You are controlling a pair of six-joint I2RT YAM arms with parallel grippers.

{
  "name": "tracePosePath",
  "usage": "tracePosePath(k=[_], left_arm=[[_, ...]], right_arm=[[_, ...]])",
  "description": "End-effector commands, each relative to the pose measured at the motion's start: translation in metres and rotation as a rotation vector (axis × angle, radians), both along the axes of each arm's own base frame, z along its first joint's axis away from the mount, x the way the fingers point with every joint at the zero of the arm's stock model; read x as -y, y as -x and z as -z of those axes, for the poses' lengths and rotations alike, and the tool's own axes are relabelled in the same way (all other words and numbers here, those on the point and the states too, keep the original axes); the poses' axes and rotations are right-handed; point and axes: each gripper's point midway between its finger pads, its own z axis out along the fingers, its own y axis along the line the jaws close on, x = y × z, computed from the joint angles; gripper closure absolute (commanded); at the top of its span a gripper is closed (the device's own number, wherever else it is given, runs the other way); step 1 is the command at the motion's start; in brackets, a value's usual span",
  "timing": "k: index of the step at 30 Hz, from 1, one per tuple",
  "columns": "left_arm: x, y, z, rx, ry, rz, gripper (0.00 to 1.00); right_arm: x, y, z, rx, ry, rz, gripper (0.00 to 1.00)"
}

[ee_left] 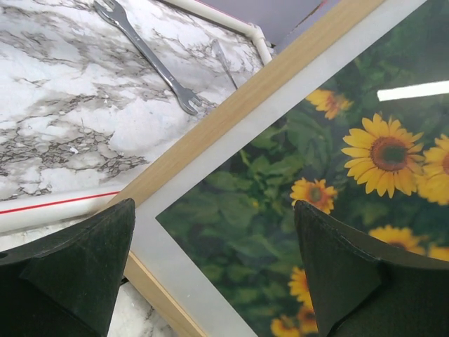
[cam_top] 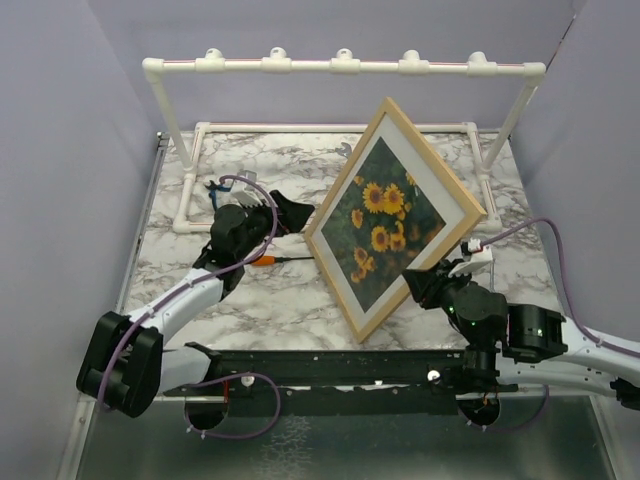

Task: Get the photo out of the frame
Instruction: Turn over the photo frame at the center of the board.

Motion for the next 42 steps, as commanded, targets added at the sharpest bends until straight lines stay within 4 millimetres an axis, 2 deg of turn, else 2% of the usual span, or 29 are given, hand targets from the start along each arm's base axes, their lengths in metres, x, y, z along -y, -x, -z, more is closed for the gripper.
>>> tracePosePath(k=[1, 5, 9, 15, 17, 21, 26, 35, 39, 42], left_arm=[[-0.013, 0.008, -0.008, -0.010, -0.010, -0.057, 0.07], [-0.025, 0.018, -0.006, -0.036, -0.010, -0.104, 0.06], [-0.031, 0.035, -0.001, -0.087, 0.008, -0.108, 0.06], [-0.054, 0.056, 0.019, -0.246, -0.061, -0.189, 0.06], [-0.064, 0.061, 0.027, -0.300, -0.086, -0.237, 0.06], [-0.073, 0.068, 0.038, -0.348, -0.102, -0.277, 0.06], [-0.090, 0.073, 0.056, -0.419, -0.116, -0.372, 0.07], [-0.098, 0.079, 0.058, -0.448, -0.111, -0.419, 0.07], [-0.101, 0.082, 0.061, -0.462, -0.112, -0.432, 0.07], [-0.102, 0.084, 0.064, -0.473, -0.117, -0.434, 0.07]], right_arm=[[0.019, -0.004, 0.017, -0.001, 0.016, 0.073, 0.99], [0.010, -0.008, 0.020, 0.063, 0.045, 0.037, 0.99], [0.011, -0.011, 0.034, 0.057, 0.046, 0.074, 0.99], [0.040, -0.015, 0.052, 0.006, 0.006, 0.248, 0.99], [0.044, -0.015, 0.055, 0.006, -0.007, 0.267, 0.99], [0.031, -0.014, 0.063, 0.004, -0.014, 0.217, 0.99], [0.019, -0.014, 0.083, -0.029, -0.006, 0.200, 0.99], [0.017, -0.009, 0.124, -0.122, -0.041, 0.244, 0.99], [0.007, -0.004, 0.146, -0.174, -0.087, 0.219, 0.99], [0.014, -0.002, 0.164, -0.216, -0.106, 0.273, 0.99]])
